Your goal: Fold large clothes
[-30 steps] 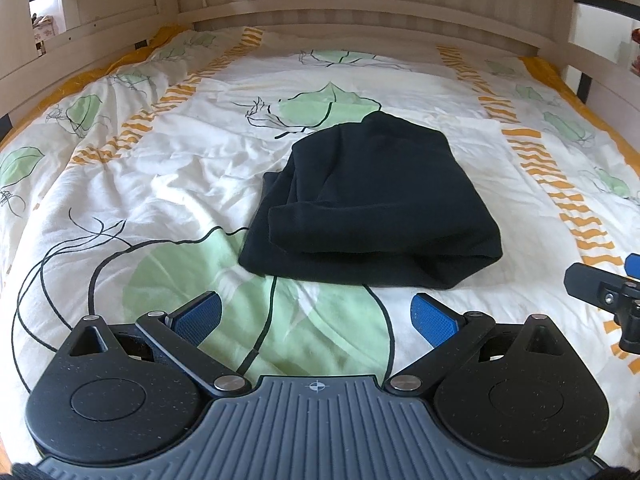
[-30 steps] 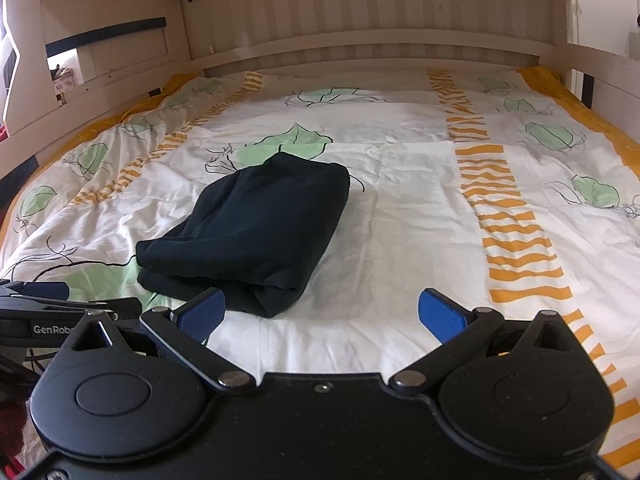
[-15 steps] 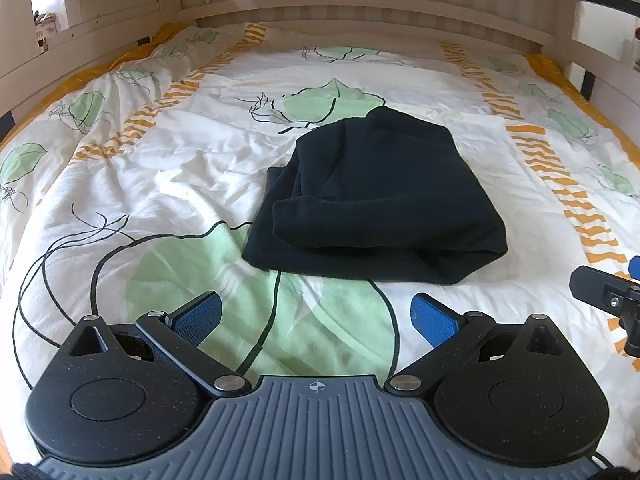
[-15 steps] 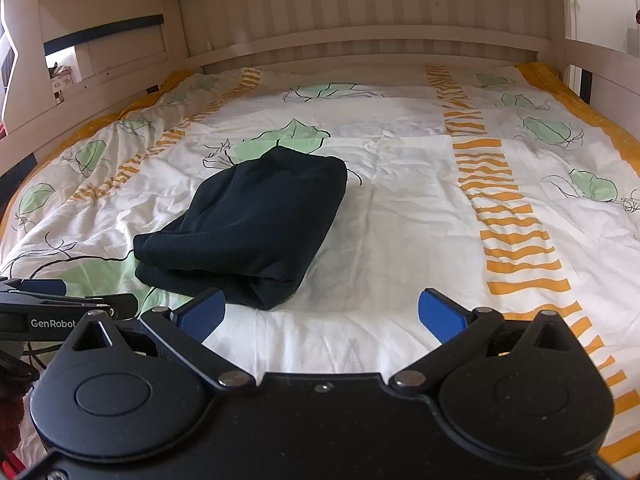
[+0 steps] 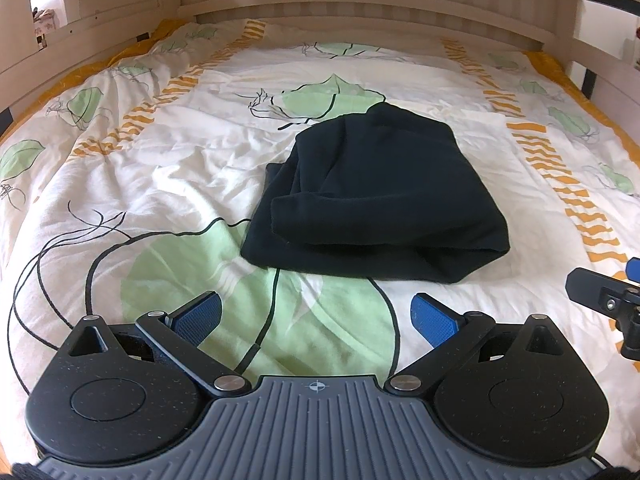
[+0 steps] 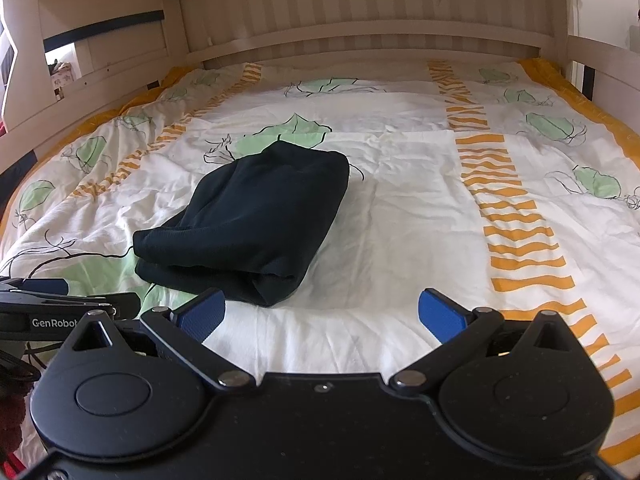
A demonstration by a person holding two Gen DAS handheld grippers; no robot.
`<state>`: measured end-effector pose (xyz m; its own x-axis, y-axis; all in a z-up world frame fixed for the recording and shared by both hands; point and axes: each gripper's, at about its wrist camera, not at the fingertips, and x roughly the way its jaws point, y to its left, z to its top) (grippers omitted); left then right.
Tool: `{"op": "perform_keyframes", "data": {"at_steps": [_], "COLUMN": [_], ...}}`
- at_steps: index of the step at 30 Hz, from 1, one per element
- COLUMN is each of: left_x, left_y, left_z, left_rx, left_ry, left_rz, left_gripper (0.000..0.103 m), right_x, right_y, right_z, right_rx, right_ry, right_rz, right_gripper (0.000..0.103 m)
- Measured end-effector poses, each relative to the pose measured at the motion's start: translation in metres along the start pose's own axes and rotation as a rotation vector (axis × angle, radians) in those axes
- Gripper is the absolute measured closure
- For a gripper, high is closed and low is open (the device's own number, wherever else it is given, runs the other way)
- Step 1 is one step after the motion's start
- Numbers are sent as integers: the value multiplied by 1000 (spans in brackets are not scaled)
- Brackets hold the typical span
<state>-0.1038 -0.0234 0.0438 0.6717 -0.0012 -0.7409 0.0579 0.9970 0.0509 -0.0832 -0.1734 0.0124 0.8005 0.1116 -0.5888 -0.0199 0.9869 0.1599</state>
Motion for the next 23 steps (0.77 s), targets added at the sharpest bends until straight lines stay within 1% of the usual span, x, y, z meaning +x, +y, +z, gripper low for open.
{"op": "perform_keyframes", "data": {"at_steps": [23], "left_x": [9], "left_y": [1], "left_z": [-1], "left_rx": [-6], "left_ry": [29], "left_rz": [-3], "left_gripper": [1], "right_x": [13], "right_y": [2], "right_z": [0], "right_rx": [7], "right_ry": [37], "right_rz": [13], "right_gripper": [0]}}
